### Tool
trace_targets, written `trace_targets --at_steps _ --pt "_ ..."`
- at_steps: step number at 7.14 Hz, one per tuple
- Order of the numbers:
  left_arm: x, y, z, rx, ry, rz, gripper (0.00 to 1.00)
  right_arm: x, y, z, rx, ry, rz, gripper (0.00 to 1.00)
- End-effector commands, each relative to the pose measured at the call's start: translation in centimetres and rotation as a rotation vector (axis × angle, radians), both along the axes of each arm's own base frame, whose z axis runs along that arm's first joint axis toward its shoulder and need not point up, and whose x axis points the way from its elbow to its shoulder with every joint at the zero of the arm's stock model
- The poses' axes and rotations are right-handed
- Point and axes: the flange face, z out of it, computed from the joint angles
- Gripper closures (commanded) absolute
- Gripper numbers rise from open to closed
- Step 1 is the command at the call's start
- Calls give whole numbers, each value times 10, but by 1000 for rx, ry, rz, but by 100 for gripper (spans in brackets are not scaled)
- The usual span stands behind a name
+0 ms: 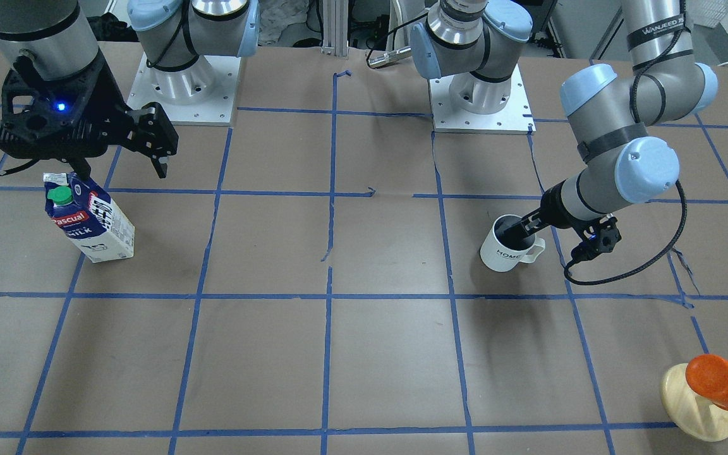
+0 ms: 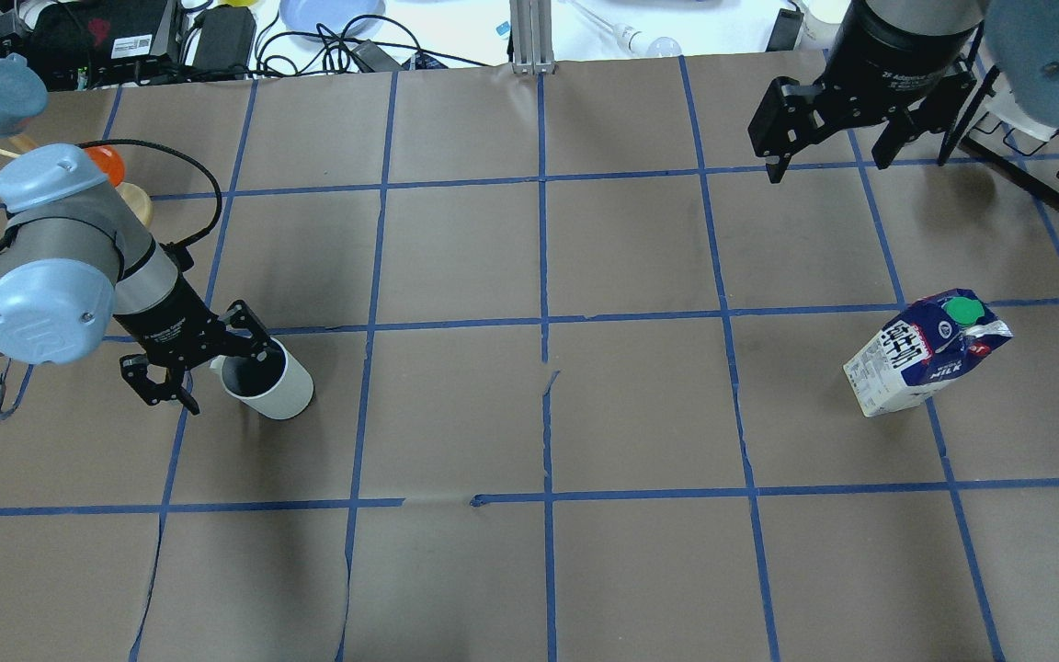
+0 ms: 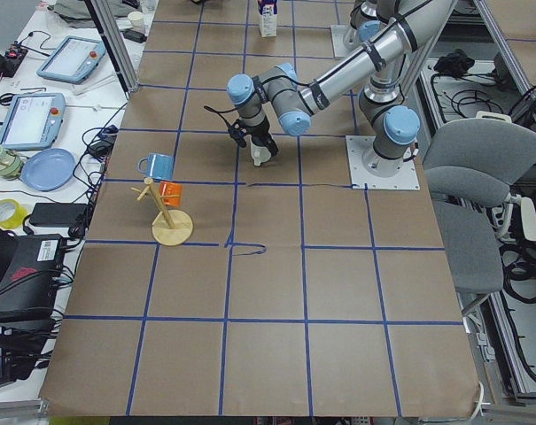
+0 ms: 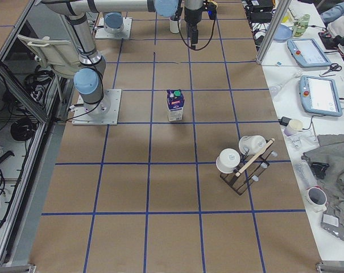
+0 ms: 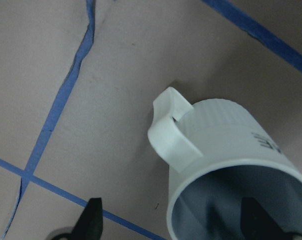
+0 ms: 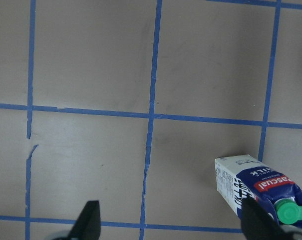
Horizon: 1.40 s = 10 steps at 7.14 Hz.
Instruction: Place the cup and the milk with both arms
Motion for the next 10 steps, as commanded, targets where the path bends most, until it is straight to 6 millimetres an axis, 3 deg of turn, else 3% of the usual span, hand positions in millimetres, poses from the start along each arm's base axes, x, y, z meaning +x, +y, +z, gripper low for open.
trace_targets --at_steps 1,2,4,6,8,9,10 --pt "1 -3 -5 8 3 2 95 0 0 0 1 0 0 0" --pt "2 -4 -5 8 4 2 100 0 0 0 -1 0 3 0" --pt "-1 -11 5 -28 22 14 100 0 0 0 1 0 0 0" --pt "-21 -40 48 -106 25 96 100 0 0 0 -1 0 3 0" --pt "-88 -68 94 -147 -8 125 100 0 -1 1 -11 3 2 0" --pt "-134 -70 100 -150 26 151 100 0 -1 2 -14 5 4 0" --pt "-170 -65 94 -131 67 141 100 0 -1 0 -11 5 5 0"
